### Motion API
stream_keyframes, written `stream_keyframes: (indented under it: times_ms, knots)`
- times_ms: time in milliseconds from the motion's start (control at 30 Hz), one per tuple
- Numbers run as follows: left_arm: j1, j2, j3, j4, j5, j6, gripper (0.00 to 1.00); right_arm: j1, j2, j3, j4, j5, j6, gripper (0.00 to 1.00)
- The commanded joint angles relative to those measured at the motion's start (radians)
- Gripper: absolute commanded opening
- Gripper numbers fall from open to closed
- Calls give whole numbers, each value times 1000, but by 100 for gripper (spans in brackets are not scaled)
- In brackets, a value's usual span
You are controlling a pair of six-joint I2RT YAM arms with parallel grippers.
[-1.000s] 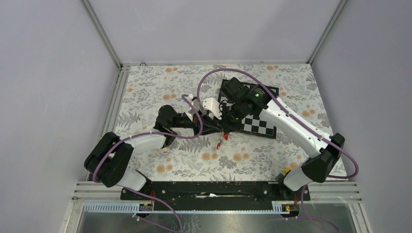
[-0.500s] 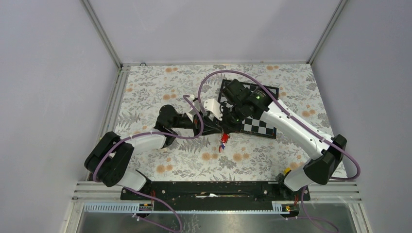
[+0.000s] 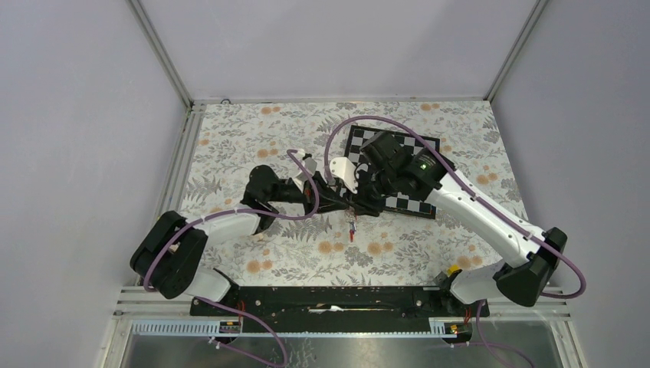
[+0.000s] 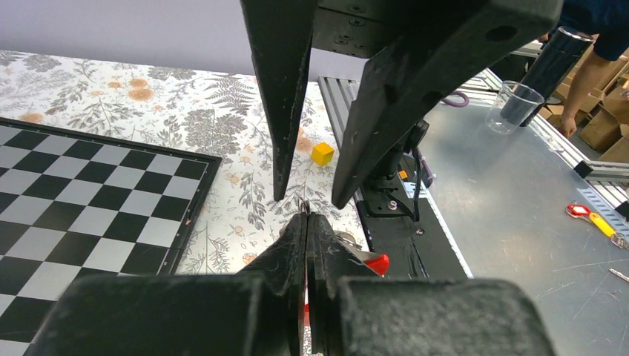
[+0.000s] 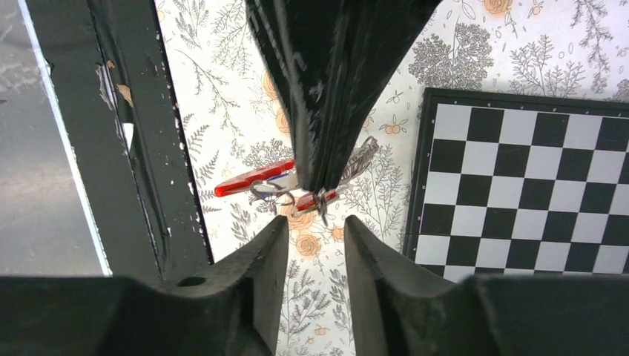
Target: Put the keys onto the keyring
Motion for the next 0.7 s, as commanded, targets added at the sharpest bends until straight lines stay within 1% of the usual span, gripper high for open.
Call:
stream_keyframes:
  times_ms: [0,100,233,667]
  knots:
    - [20,-55,2,79,-7,-12,0,4,-70,-58,59,-15,-19,43]
    - [25,-68,3,72,0,-8,0,-10,-105,-111,103,-27,-24,46]
    - [26,-83,0,48,20,17,0,-35,-133,-128,140,-77,-23,48]
    - [26,-101,-8,21,71,51,0,-111,-181,-167,231,-215,-34,47]
